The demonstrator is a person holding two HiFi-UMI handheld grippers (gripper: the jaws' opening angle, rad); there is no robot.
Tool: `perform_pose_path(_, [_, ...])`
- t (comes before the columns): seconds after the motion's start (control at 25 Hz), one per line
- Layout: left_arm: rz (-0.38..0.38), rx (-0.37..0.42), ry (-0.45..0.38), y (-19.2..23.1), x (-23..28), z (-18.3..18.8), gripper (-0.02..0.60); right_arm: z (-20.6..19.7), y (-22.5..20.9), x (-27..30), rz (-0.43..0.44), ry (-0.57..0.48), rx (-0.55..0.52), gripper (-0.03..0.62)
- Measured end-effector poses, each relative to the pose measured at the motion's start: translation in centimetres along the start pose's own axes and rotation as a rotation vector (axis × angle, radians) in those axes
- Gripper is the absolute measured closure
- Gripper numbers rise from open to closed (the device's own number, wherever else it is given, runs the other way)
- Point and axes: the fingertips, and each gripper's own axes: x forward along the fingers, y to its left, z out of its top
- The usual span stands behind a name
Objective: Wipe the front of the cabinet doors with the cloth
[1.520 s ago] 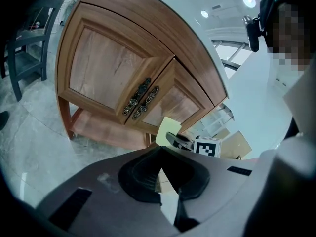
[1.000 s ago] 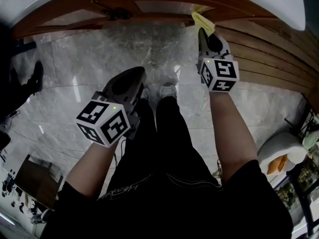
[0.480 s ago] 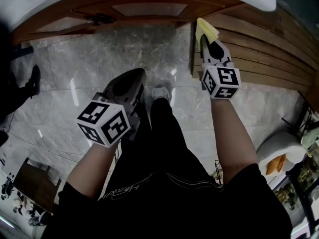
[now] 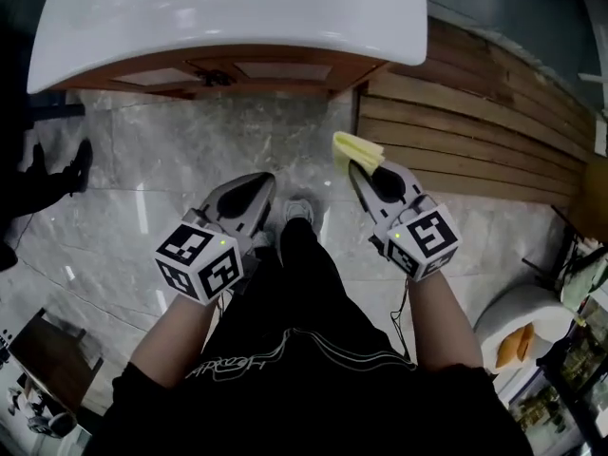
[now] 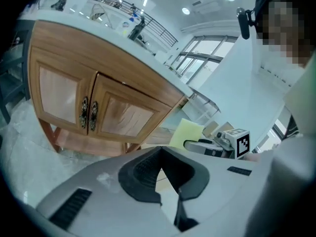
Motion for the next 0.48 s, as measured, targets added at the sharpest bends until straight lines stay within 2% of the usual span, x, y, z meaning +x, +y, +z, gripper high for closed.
perform_pose_path(0.16, [-0.085,0.052,-0.02,-5.1,-4.2,2.6,0.575,4.6,6.5,-4.2,0.158,-0.019,-0.091,0.553])
perform_pose_path(0.4, [-0.143,0.151,-0.087,-11.5,-12.9,4.5,0.575,10.1,14.4,-10.0,0.226,-0.089,-0.031,0.553])
perform_pose_path(0.48, [-0.157,0.211,-0.12,-13.4,-16.5,4.7,0.575,11.0,17.7,-11.7,0.225,-0.098,-0.019,0.553])
